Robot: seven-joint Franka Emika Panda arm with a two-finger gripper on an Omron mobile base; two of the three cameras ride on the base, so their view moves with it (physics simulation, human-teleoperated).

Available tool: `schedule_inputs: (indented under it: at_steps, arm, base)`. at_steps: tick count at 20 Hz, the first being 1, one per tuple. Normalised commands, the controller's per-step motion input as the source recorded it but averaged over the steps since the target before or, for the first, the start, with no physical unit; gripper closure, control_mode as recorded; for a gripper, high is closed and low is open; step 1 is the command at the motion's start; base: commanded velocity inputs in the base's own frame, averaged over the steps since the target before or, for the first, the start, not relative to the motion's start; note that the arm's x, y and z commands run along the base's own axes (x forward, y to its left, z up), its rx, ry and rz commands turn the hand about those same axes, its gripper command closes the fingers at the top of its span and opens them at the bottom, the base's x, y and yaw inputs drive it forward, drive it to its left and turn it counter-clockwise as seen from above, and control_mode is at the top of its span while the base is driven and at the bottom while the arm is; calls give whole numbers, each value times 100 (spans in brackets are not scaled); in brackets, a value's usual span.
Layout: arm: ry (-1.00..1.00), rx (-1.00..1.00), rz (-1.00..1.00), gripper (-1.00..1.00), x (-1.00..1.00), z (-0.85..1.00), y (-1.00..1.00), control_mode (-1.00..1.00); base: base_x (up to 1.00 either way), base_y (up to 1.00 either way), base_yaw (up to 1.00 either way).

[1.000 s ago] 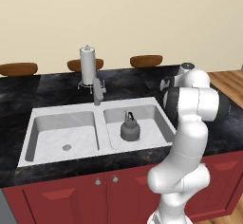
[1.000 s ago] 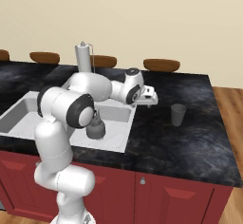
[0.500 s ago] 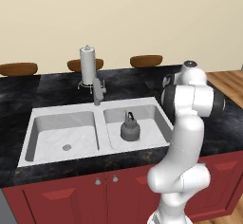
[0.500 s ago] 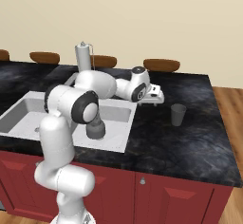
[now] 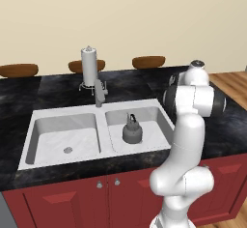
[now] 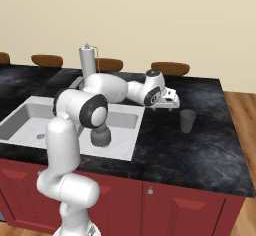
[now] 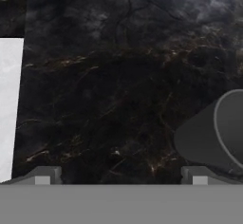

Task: Place the glass cup in the left basin and the kettle in the right basin of the sink.

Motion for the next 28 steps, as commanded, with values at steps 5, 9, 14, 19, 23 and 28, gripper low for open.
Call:
schedule_inputs:
  at_steps: [5, 9, 14, 19, 23, 28]
  arm:
    - [0, 0, 0, -100, 10, 4, -16, -100]
    - [0, 0, 0, -100, 7, 0, -17, -100]
    - [0, 0, 0, -100, 0, 0, -19, -100]
    - [0, 0, 0, -100, 0, 0, -24, -100]
    - [0, 0, 0, -100, 0, 0, -25, -100]
    - [0, 0, 0, -100, 0, 0, -22, -100]
  base:
    - [0, 0, 0]
    - [0, 0, 0]
    - [0, 0, 0]
    - [0, 0, 0]
    - [0, 0, 0]
    - [0, 0, 0]
